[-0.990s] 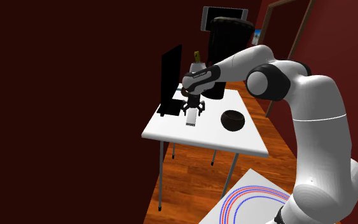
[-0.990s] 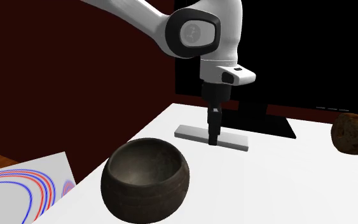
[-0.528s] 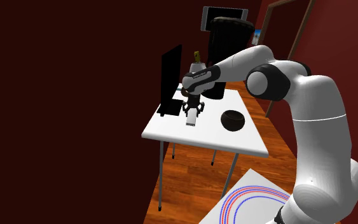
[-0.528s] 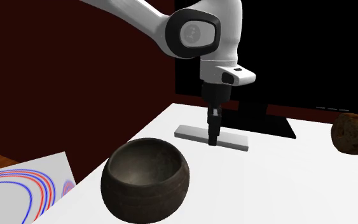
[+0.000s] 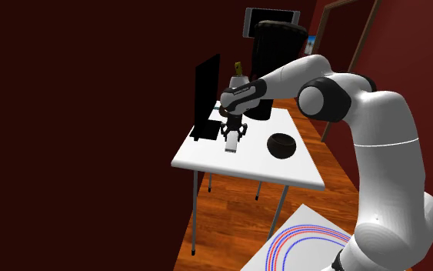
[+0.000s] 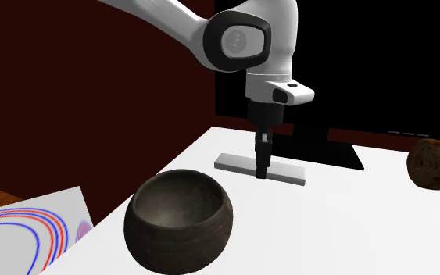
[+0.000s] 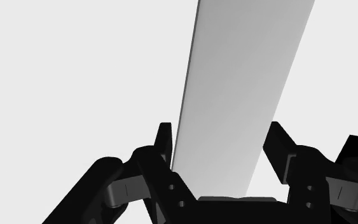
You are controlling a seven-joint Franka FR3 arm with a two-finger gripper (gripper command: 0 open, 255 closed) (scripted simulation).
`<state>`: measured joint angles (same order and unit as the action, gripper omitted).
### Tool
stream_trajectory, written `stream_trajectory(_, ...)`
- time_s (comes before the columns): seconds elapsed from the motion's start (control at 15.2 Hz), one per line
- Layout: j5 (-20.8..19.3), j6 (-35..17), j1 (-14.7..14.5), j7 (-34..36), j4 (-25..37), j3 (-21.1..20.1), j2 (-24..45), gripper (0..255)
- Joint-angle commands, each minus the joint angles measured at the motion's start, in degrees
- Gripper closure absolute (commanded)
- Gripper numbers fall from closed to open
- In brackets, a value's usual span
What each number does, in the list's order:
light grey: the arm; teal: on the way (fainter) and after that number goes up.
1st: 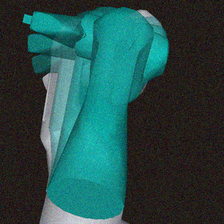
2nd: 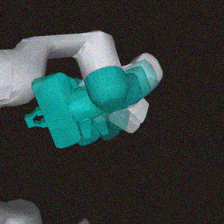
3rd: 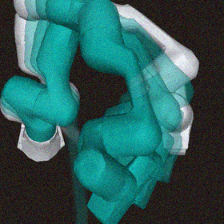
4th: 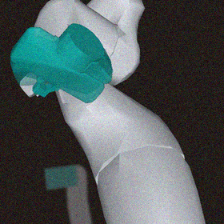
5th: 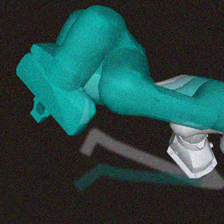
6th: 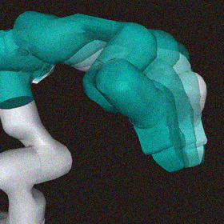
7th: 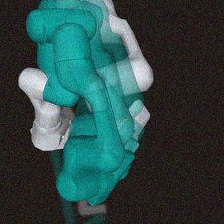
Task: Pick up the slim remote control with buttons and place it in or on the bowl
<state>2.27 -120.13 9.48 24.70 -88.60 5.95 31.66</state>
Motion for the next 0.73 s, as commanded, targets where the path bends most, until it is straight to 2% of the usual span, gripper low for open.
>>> stream_trajectory(0.0, 0.0, 0.6, 0.0, 0.0, 0.3, 0.0, -0.3, 255)
stream_trajectory(0.66, -0.3, 7.0, -0.1, 0.1, 4.0, 0.2, -3.0, 255)
